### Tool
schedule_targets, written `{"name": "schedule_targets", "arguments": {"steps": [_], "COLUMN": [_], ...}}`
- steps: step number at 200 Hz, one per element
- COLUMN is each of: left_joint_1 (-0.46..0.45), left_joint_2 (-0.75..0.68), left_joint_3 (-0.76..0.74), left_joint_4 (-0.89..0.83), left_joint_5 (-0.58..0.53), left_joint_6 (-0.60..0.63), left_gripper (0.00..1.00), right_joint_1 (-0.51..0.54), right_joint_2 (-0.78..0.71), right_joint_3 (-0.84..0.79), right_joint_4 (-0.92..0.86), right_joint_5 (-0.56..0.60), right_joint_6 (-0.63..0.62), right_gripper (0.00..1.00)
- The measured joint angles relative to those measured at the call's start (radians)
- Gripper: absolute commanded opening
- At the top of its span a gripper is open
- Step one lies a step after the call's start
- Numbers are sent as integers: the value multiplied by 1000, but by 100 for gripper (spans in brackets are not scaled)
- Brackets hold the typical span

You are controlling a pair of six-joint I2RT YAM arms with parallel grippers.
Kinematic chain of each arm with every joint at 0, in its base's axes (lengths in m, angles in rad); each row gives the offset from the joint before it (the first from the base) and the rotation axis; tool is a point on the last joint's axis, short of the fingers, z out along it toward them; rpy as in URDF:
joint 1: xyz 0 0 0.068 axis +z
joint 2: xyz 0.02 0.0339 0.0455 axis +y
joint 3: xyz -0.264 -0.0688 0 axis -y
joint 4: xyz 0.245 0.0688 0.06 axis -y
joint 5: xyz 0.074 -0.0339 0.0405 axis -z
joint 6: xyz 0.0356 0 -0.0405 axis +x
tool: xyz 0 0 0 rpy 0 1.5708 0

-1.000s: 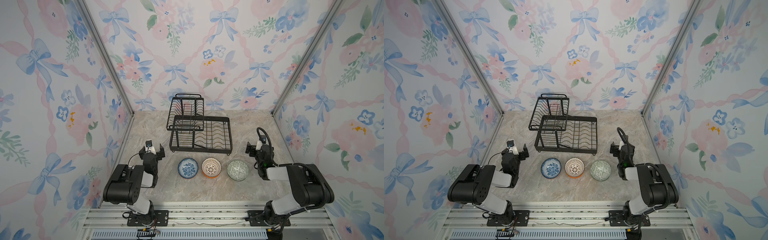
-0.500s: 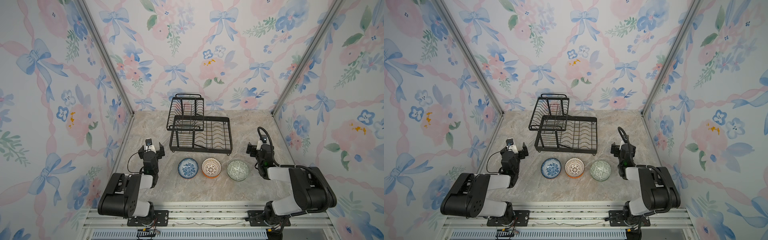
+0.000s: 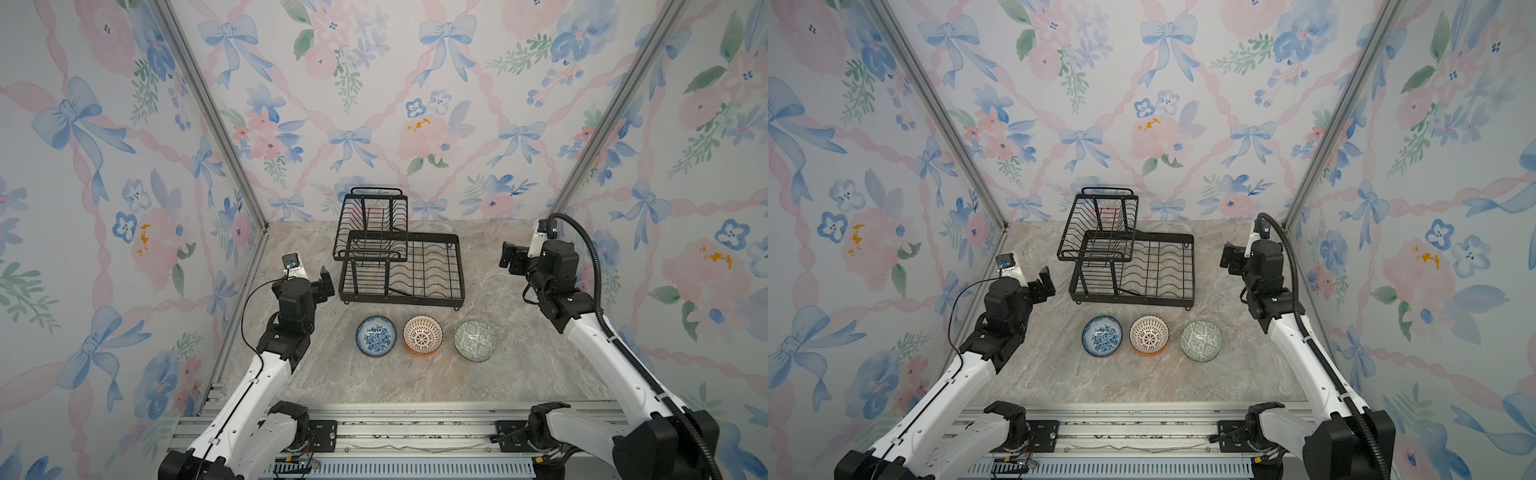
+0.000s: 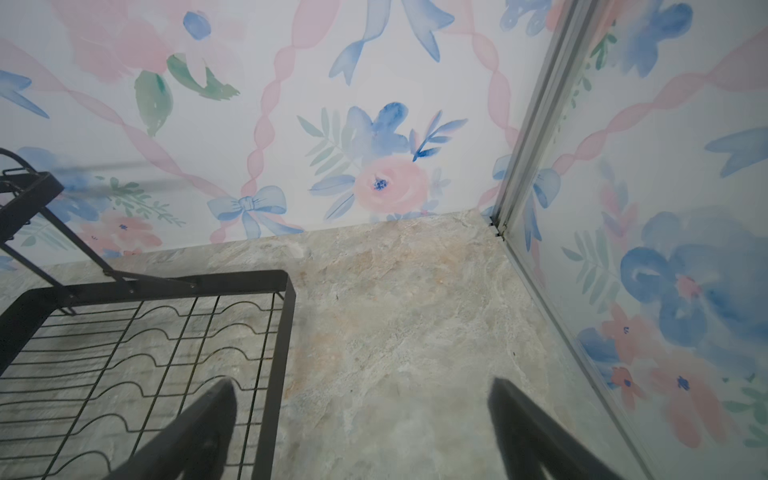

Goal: Load the bowls into the dish rack
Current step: 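Lower the left gripper onto the blue floral bowl rim while the right arm rises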

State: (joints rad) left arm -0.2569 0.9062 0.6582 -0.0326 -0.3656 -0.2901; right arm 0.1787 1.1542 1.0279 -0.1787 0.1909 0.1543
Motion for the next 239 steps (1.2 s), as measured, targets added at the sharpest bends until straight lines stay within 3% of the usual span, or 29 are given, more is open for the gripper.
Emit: {"name": "schedule_targets", "arguments": {"steps": [47, 87, 110, 177, 239], "left_joint_1": [-68, -145, -174, -189, -197], "left_joint_2": [29, 118, 171, 217, 263], "left_joint_3": [53, 53, 53, 44, 31], "left_joint_4": [-248, -322, -334, -336, -337], "left_joint_5": [163, 226, 258, 339, 397], "left_joint_6": [-42, -61, -71, -97, -104], "left_gripper": [98, 98, 91, 56, 46], "right_joint_1": [41, 41, 41, 41, 41], "right_joint_2": [18, 18, 24, 75, 77], "right_joint_3": [67, 67, 67, 68, 68], "right_joint_4": [-311, -406, -417, -432, -433], "right_joint_5": [-107, -151, -164, -187, -196], "right_joint_6": [18, 18, 17, 10, 10], "right_gripper": [97, 97, 97, 97, 97]}}
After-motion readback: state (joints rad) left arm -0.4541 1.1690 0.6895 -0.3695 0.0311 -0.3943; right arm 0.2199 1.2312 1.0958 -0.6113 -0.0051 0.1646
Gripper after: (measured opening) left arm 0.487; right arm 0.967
